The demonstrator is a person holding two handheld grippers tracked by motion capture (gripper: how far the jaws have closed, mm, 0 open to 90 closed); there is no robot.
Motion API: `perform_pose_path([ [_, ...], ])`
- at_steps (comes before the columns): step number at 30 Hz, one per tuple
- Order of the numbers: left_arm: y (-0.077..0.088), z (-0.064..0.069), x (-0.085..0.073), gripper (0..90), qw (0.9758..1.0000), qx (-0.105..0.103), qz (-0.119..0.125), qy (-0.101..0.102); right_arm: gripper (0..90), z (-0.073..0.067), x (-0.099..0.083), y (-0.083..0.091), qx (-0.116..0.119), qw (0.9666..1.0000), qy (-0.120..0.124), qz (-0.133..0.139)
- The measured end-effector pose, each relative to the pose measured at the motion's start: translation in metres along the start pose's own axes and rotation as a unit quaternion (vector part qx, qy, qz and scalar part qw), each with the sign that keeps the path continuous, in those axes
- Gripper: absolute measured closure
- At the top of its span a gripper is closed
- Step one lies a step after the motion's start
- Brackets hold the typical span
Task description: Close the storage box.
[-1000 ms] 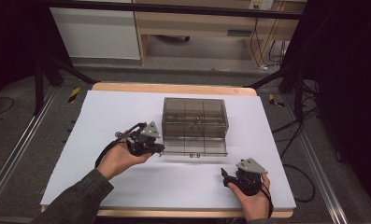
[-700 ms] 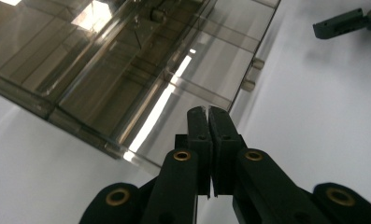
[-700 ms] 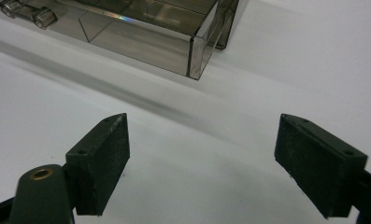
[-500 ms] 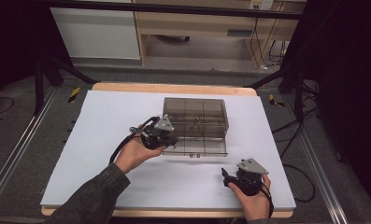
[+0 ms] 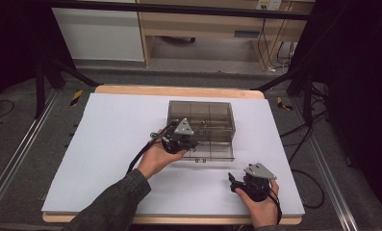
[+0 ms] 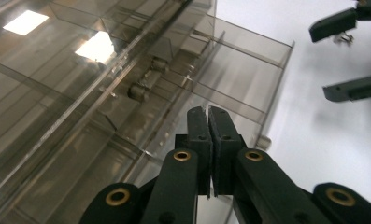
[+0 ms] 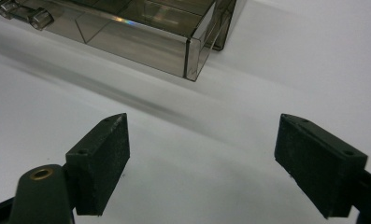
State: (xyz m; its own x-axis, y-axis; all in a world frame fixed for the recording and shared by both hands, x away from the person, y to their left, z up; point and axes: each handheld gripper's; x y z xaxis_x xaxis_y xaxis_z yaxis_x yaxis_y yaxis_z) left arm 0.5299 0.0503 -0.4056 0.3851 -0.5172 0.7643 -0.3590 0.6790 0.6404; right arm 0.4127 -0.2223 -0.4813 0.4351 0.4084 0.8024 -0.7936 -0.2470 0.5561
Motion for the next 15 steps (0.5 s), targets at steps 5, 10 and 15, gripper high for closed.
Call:
perform_pose_path([
  [5, -0.007, 0.003, 0.0, 88.6, 1.0, 0.001, 0.002, -0.005, 18.2, 0.0, 0.0, 0.0, 0.001, 1.0, 0.001, -0.001],
  [10, -0.015, 0.005, 0.0, 88.6, 1.0, 0.0, -0.002, -0.008, 18.1, 0.0, 0.0, -0.001, 0.001, 1.0, 0.001, -0.001],
  [15, -0.019, 0.007, 0.001, 88.4, 0.9998, 0.003, -0.013, -0.013, 18.1, 0.0, 0.0, 0.0, 0.001, 1.0, 0.001, -0.001],
])
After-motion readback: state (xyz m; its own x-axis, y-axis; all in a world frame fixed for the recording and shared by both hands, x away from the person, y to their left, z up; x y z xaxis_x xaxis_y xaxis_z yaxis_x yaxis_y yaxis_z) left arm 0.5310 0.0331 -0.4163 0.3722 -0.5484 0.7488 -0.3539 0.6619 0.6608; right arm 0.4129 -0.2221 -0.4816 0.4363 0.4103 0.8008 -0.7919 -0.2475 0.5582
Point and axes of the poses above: each handheld gripper's, and its own axes: y roughly backward along the jaws, x roughly out of its top, z roughly to its right, and after that the axes turned 9 degrees about y, right-handed
